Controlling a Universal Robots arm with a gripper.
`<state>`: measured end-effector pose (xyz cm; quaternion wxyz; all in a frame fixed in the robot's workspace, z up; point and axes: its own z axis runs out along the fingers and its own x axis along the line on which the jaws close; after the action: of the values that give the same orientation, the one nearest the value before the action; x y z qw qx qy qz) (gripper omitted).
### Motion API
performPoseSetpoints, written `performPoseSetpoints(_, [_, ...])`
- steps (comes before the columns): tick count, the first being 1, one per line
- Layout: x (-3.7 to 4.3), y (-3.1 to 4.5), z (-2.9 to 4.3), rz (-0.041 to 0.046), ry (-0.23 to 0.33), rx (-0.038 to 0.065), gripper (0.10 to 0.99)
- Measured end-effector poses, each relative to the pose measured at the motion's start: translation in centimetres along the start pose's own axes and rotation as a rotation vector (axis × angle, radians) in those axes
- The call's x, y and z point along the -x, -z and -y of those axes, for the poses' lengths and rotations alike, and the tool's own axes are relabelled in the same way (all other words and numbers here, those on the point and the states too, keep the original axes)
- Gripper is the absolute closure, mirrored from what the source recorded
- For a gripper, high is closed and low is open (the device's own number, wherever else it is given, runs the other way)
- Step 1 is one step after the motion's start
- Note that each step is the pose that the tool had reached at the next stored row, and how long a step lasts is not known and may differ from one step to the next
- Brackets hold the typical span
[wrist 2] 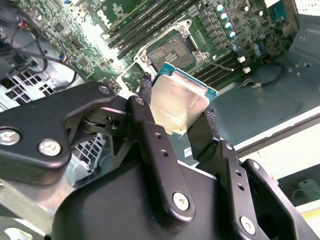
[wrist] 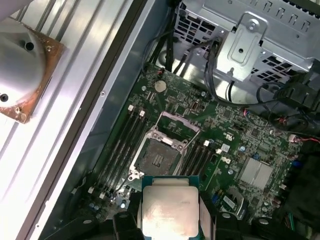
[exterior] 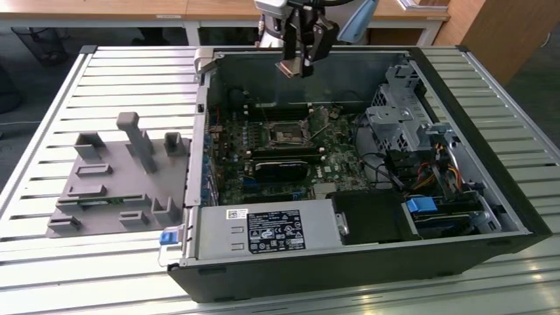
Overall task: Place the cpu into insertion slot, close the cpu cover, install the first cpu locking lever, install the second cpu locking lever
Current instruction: 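Place the cpu into insertion slot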
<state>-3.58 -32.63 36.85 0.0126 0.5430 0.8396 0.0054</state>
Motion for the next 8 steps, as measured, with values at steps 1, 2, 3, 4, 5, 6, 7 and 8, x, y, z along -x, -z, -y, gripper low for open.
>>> performPoseSetpoints(1, [-0.01,-0.01,0.00,0.0005,-0.011,0.000,0.545])
performPoseSetpoints(2, [-0.01,-0.02,0.00,0.0009,-0.022,0.000,0.545])
performPoseSetpoints(3, [-0.02,-0.03,-0.01,0.0014,-0.034,-0.001,0.545])
performPoseSetpoints(4, [-0.02,-0.05,-0.01,0.0018,-0.046,-0.001,0.545])
performPoseSetpoints(5, [-0.03,-0.06,-0.01,0.0023,-0.058,-0.001,0.545])
performPoseSetpoints(6, [-0.03,-0.07,-0.01,0.0026,-0.070,-0.001,0.545])
performPoseSetpoints(7, [-0.04,-0.08,-0.02,0.0030,-0.083,-0.002,0.545])
performPoseSetpoints(8, [-0.05,-0.09,-0.02,0.0033,-0.096,-0.002,0.545])
